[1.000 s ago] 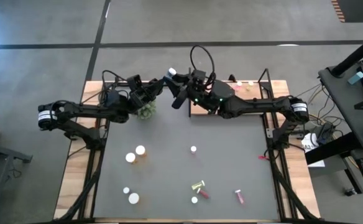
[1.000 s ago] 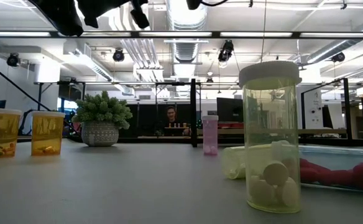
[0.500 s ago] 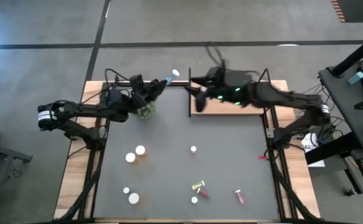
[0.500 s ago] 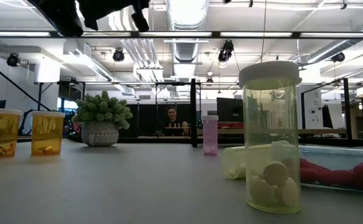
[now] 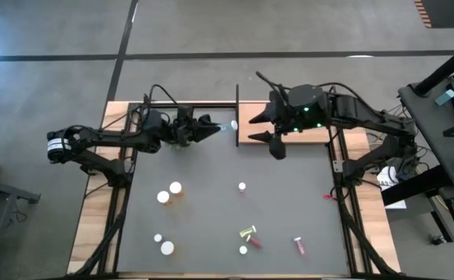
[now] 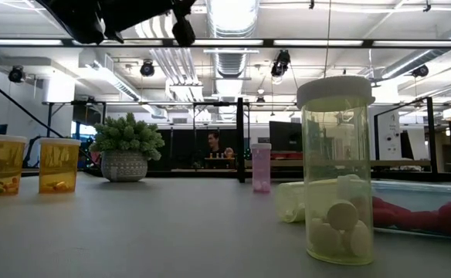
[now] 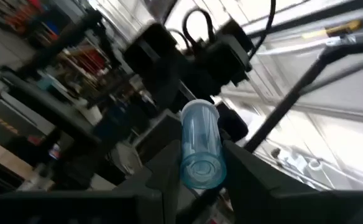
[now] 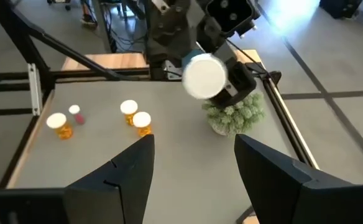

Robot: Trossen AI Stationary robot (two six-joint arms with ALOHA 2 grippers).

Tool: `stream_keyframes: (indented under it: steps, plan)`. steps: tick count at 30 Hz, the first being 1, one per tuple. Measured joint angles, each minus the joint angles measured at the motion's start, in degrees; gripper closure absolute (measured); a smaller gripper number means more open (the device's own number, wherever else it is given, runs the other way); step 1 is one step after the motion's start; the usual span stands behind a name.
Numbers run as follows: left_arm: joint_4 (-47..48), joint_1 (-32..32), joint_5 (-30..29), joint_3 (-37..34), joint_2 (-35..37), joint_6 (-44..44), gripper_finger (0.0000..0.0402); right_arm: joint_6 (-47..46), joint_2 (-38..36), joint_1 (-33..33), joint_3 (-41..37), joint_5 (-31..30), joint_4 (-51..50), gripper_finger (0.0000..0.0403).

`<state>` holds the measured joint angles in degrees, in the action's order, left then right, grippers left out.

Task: Pick and place medicine bottles onto shelf by color
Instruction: Put the bottom right blue pill bottle on the shelf

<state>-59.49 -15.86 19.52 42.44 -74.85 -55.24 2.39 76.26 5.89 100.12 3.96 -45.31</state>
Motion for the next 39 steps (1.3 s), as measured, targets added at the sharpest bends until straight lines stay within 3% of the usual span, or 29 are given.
stream_keyframes:
  steps: [11,22,39]
  plan:
    - [0.03,0.11,1.89,-0.36,0.00,-1.32,0.0311,7.06,6.72,0.00,1.23,0.00,5.88,0.0188]
    - [0.09,0.11,2.81,-0.48,0.00,-1.40,0.0310,5.19,7.15,0.00,2.78,-0.02,9.19,0.0193]
    - [0.05,0.11,2.77,-0.37,0.00,-1.19,0.0310,4.22,7.39,0.00,2.78,-0.02,8.48,0.0299]
